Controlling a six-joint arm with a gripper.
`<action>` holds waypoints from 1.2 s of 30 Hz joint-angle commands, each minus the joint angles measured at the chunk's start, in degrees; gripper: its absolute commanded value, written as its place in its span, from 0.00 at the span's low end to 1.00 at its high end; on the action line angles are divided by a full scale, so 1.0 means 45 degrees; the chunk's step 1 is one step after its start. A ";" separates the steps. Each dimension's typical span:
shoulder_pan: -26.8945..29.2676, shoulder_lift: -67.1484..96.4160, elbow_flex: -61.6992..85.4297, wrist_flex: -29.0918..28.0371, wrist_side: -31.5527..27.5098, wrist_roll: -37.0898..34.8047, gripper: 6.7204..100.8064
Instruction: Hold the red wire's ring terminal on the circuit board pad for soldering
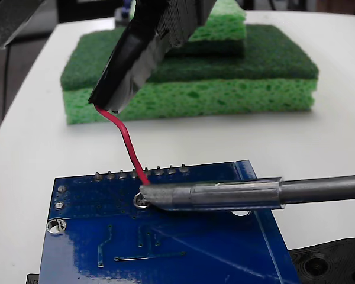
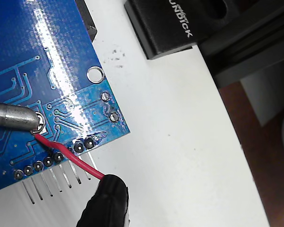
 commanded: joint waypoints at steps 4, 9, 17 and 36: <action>0.0000 0.0059 -0.0117 0.0000 -0.0020 0.0000 0.99; 0.0000 0.0059 -0.0137 0.0020 -0.0020 0.0020 0.99; -0.0020 0.0078 -0.0176 0.0059 -0.0020 0.0020 0.99; 0.0449 0.3906 0.3262 -0.1816 -0.1895 -0.0879 0.99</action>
